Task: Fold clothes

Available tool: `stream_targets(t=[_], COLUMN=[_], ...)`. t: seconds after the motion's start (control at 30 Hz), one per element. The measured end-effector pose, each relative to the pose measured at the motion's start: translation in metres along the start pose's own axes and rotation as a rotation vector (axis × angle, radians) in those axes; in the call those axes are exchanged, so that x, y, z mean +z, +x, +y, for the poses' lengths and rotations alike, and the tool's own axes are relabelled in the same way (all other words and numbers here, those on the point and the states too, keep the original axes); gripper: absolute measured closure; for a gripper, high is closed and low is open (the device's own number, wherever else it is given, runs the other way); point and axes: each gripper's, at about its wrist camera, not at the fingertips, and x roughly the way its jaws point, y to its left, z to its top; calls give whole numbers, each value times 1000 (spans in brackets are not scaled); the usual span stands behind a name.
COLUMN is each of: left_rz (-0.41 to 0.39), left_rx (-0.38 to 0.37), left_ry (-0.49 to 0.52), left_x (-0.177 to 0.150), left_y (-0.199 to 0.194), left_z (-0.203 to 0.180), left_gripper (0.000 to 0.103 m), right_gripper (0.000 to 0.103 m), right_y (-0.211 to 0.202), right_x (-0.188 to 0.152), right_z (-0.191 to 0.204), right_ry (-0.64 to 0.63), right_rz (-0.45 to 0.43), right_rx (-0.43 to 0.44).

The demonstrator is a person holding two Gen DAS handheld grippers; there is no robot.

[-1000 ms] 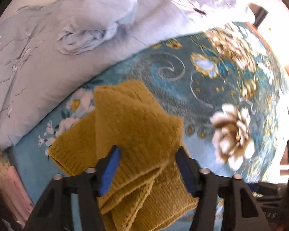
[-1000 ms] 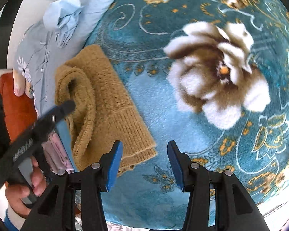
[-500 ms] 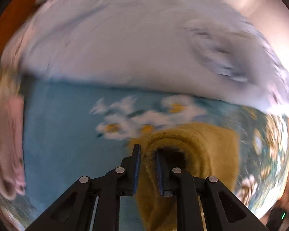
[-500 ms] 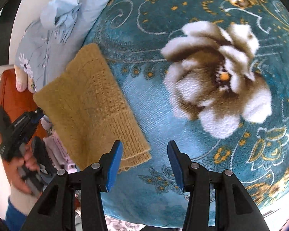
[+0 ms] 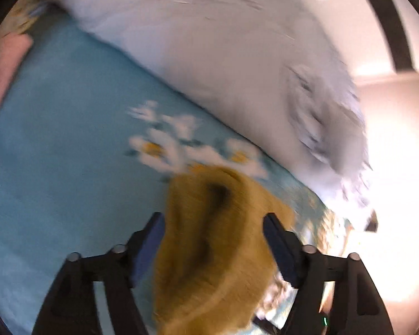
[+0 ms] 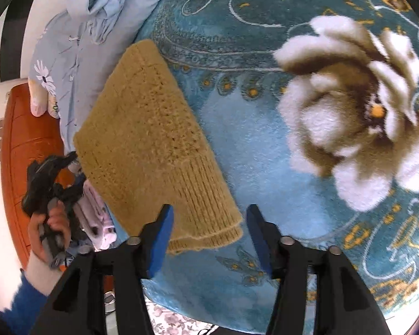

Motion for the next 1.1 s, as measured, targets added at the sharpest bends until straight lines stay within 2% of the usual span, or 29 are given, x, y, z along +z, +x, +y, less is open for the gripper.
stream_targets(t=[0.07,0.17,0.23,0.33,0.4,0.47,0.63,0.67,0.7,0.8,0.93,1.1], left_rz=[46,91,119,164,171,164,152,149,147,143,145,168], left_rx=[62,248,282,223,175,156,147,145,138,117,85,62], left_ry=[115,228,147,-12,-67,-76,-97,-104,-101,-95,-65,33], left_x=[-6,-6,-2,1,-1,-5,-15,-17,-19,-27,-39,-40], left_y=[14,49,68,81,82,80,73,71,68,61,52,56], left_z=[-17,-20,1,36,47,49,51,50,48,41,28,-1], left_gripper=[22,22,22,21,21,20,20,20,21,21,21,21], right_gripper=[40,40,40,40,40,40,40,49,64,74,75,75], right_y=[12,30,40,52,60,67,68,69,69,60,38,-7], right_x=[8,18,20,24,24,26,29,28,28,35,72,181], right_z=[0,1,3,11,13,13,12,15,17,25,37,56], right_ry=[6,-9,-28,-67,-91,-104,-42,-37,-32,-18,-124,-364], right_rz=[14,47,70,121,160,190,194,193,194,221,268,291], right_rx=[18,31,36,85,113,130,160,146,140,155,134,-48])
